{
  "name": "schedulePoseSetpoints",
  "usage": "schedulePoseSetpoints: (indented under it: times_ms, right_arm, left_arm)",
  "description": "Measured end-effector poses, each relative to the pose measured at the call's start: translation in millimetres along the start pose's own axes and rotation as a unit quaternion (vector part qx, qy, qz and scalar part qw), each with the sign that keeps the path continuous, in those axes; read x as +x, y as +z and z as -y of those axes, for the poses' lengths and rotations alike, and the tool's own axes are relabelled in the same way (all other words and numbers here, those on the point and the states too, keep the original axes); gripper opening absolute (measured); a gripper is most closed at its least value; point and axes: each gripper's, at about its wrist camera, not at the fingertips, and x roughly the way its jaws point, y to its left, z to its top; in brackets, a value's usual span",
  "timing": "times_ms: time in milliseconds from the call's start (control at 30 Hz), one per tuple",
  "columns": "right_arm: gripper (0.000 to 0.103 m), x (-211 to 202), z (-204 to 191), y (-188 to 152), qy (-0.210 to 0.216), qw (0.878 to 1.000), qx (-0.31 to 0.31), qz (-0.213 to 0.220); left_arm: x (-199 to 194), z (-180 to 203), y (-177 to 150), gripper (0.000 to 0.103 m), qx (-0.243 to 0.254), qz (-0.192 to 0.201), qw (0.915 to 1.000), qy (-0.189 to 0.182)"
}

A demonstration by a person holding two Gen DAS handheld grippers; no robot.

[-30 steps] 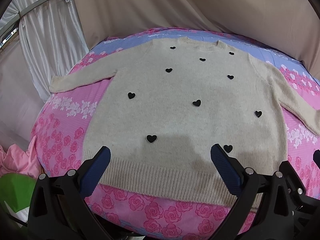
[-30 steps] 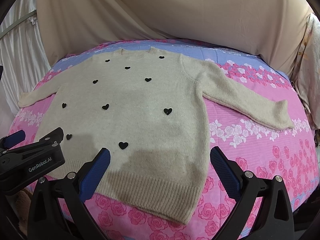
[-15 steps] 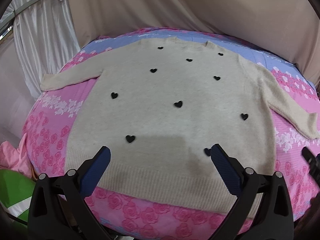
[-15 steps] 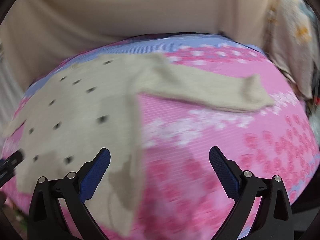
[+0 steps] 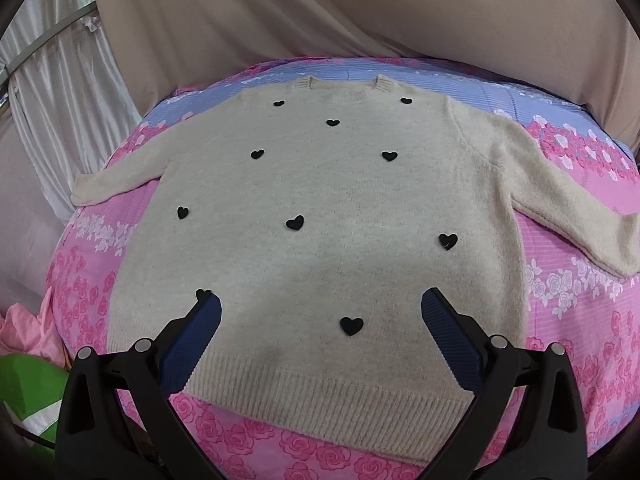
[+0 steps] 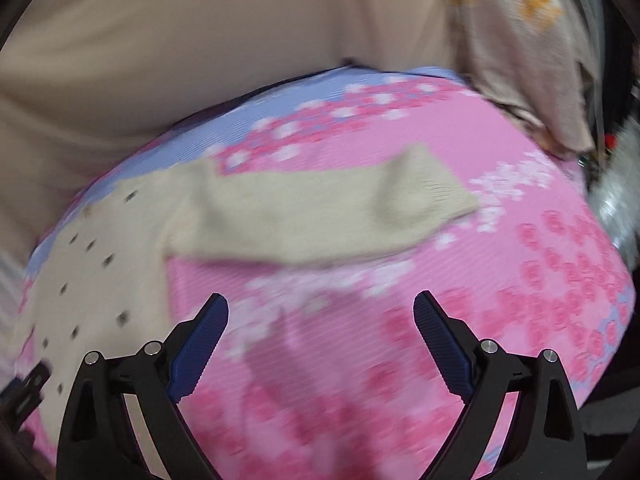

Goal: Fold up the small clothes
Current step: 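Grasp the cuff of the sleeve with the right gripper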

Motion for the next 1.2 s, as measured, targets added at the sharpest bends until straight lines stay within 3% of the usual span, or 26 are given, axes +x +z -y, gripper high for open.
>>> schedulePoseSetpoints:
  times_ms: [167, 333, 533, 767, 833, 900, 1000, 1067, 1133, 1200]
  right_arm:
    - [0.092, 0.0, -87.4, -28.5, 0.057, 0.995, -0.077, -0.021]
    - [0.092, -7.2, -126.2, -44.3, 0.084, 0.988, -0.122, -0.029]
    - [0.092, -15.6, -145.8, -58.1, 0.094, 0.985, -0.145, -0.030]
    - [0.092, -13.8, -142.8, -57.4, 0.087, 0.985, -0.144, -0.026]
    - [0.092, -8.6, -127.2, -50.1, 0.073, 0.987, -0.141, -0.015]
    - [0.092, 0.0, -89.3, -32.6, 0.029, 0.993, -0.113, 0.009]
    - [0.090, 23.8, 3.4, 2.7, -0.021, 1.000, -0.007, 0.010]
    - [0.083, 40.1, 73.2, 25.6, -0.052, 0.996, 0.076, 0.005]
    - [0.082, 55.2, 126.4, 43.6, -0.051, 0.989, 0.140, 0.003]
    - [0.082, 71.8, 158.0, 58.4, -0.049, 0.986, 0.161, 0.000]
  left_arm:
    - [0.6, -0.8, 1.1, 0.098, 0.001, 0.004, 1.0000, 0.003]
    - [2.8, -20.7, -2.6, 0.098, -0.009, 0.001, 0.9999, 0.007]
    - [-1.9, -45.2, -11.6, 0.098, -0.018, -0.001, 0.9998, 0.010]
    - [-1.9, -57.1, -17.7, 0.098, -0.027, -0.007, 0.9995, 0.014]
    - [-2.2, -56.3, -17.6, 0.098, -0.027, -0.008, 0.9995, 0.014]
    - [-4.3, -56.8, -16.4, 0.098, -0.031, -0.005, 0.9995, 0.010]
    - [-7.7, -53.0, -14.6, 0.098, -0.032, 0.000, 0.9995, 0.007]
    - [-8.9, -47.3, -14.1, 0.098, -0.028, 0.002, 0.9996, 0.009]
    - [-8.6, -39.7, -14.1, 0.098, -0.027, 0.001, 0.9996, 0.011]
    - [-6.3, -30.7, -14.3, 0.098, -0.025, -0.007, 0.9996, 0.008]
